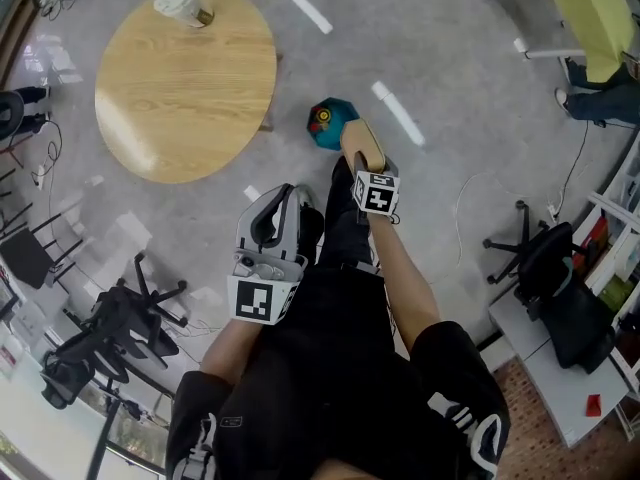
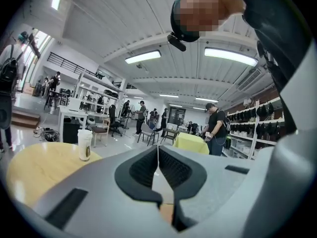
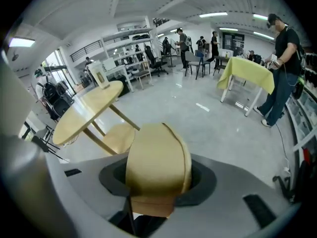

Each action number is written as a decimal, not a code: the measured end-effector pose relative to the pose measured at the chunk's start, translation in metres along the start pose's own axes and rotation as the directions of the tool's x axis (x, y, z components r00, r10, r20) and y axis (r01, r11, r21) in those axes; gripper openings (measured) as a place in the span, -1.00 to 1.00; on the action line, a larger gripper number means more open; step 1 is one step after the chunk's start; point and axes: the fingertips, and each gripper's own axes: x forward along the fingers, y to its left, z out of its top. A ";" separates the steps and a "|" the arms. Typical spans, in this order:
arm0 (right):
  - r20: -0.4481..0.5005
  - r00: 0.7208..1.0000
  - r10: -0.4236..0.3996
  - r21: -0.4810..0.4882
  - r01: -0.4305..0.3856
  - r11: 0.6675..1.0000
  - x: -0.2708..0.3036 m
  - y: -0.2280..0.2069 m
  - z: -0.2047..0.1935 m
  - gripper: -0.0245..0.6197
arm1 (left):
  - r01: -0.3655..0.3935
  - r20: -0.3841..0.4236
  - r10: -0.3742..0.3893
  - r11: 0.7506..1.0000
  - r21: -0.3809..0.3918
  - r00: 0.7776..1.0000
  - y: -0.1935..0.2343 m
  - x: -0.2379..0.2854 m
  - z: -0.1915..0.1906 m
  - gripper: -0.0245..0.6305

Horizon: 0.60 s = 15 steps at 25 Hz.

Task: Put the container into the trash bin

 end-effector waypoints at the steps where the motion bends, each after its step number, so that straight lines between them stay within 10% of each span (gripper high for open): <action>1: -0.028 1.000 -0.003 0.011 0.004 1.000 0.012 -0.003 -0.003 -0.31 | 0.002 -0.004 -0.002 1.000 -0.010 1.000 0.001 0.006 -0.001 -0.88; 15: -0.213 0.977 0.004 0.001 -0.004 1.000 0.126 -0.027 -0.009 -0.10 | -0.075 -0.050 0.072 0.994 -0.080 0.996 0.026 0.052 -0.021 -0.88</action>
